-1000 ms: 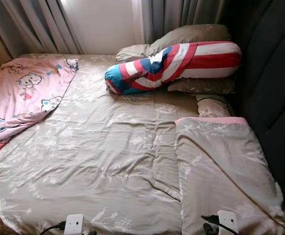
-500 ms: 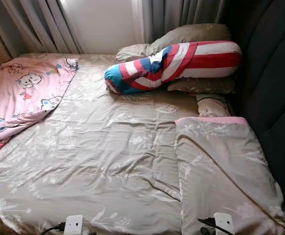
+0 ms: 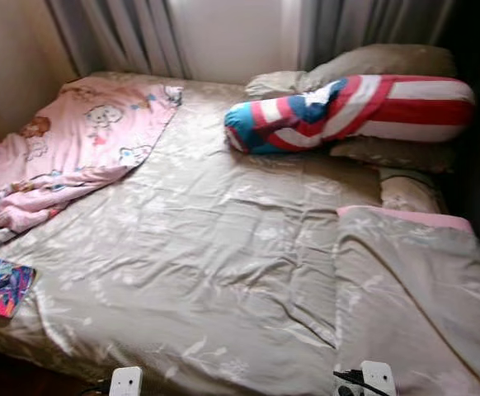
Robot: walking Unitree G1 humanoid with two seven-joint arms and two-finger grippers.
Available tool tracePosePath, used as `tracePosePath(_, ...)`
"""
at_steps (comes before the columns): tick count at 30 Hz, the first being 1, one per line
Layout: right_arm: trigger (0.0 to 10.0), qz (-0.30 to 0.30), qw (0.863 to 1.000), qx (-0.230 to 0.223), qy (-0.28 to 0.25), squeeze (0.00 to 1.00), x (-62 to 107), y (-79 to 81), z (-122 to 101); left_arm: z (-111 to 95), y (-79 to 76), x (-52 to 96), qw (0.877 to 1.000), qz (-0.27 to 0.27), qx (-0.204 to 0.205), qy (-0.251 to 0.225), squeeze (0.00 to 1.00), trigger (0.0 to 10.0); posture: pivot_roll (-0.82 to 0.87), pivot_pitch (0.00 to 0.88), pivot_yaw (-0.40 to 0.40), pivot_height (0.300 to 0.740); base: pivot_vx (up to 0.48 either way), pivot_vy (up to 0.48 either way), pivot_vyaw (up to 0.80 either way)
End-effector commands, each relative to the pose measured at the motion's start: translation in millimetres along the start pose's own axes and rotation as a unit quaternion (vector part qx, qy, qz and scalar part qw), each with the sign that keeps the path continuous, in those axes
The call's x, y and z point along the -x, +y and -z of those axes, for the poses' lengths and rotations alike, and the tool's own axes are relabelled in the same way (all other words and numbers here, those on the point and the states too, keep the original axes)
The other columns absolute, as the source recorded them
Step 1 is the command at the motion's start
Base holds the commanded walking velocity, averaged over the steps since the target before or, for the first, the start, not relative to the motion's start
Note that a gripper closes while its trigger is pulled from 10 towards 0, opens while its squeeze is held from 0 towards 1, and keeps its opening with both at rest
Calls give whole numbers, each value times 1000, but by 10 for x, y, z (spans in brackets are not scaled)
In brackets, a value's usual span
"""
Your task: Clean up the room
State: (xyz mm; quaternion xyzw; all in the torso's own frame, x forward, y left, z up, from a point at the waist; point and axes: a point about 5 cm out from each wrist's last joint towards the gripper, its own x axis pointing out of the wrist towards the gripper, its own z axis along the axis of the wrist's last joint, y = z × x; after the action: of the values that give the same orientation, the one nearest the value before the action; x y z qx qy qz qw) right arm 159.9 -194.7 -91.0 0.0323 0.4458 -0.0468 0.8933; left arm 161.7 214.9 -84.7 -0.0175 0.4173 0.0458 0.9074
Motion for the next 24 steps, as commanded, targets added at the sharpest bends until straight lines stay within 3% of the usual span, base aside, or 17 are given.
tracePosePath(1,10000,0,1000,-7,14,0,19,8,87,48,64,18,1000,-9,5,13,0,10000,-76,87,19,740,0,454,0)
tracePosePath(24,10000,-5,1000,-7,22,0,19,41,110,25,39,4,1000,-10,5,13,0,10000,-73,92,23,740,0,443,0)
